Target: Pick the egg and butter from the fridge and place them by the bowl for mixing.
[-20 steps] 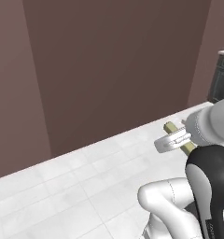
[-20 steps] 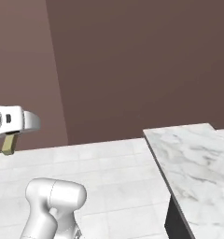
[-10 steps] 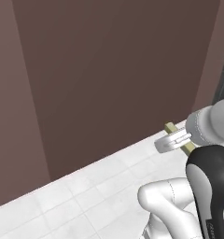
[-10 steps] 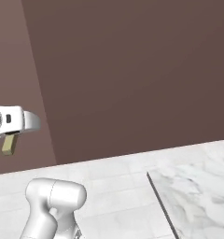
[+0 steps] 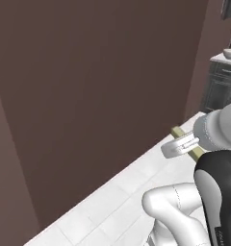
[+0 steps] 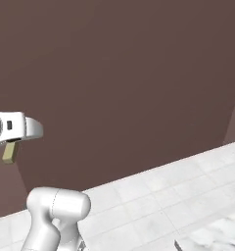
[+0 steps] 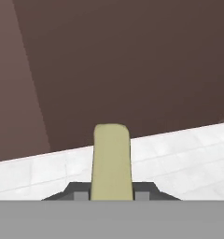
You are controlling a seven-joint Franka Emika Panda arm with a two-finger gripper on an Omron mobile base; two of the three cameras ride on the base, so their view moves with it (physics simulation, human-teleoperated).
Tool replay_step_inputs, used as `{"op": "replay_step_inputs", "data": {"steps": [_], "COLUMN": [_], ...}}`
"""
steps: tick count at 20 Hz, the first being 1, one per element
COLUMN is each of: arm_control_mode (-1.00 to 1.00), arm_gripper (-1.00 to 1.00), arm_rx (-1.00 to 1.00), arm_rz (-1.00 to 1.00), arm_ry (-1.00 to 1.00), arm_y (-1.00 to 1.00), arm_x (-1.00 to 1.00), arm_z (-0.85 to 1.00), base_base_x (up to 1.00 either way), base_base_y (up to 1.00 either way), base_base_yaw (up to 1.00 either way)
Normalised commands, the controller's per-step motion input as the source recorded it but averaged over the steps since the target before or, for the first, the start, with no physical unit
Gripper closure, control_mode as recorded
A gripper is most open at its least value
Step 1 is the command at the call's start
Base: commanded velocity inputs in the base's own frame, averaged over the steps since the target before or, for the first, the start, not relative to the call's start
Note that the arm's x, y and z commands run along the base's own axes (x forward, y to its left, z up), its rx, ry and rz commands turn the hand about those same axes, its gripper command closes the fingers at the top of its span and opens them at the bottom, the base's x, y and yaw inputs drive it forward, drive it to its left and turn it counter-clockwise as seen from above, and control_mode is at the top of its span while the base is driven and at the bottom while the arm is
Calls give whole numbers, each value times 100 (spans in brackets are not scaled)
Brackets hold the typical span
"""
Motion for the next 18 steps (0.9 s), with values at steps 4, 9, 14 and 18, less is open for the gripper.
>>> {"op": "replay_step_inputs", "data": {"steps": [4,9,14,18], "arm_control_mode": [100,100,100,100], "arm_gripper": [100,100,100,100], "arm_rx": [0,0,0,0], "arm_rz": [0,0,0,0], "arm_ry": [0,0,0,0], "arm_y": [0,0,0,0], "arm_x": [0,0,0,0], "arm_z": [0,0,0,0], "base_base_x": [100,100,100,100], "base_base_y": [19,13,6,1], "base_base_yaw": [-42,-51,-58,-60]}}
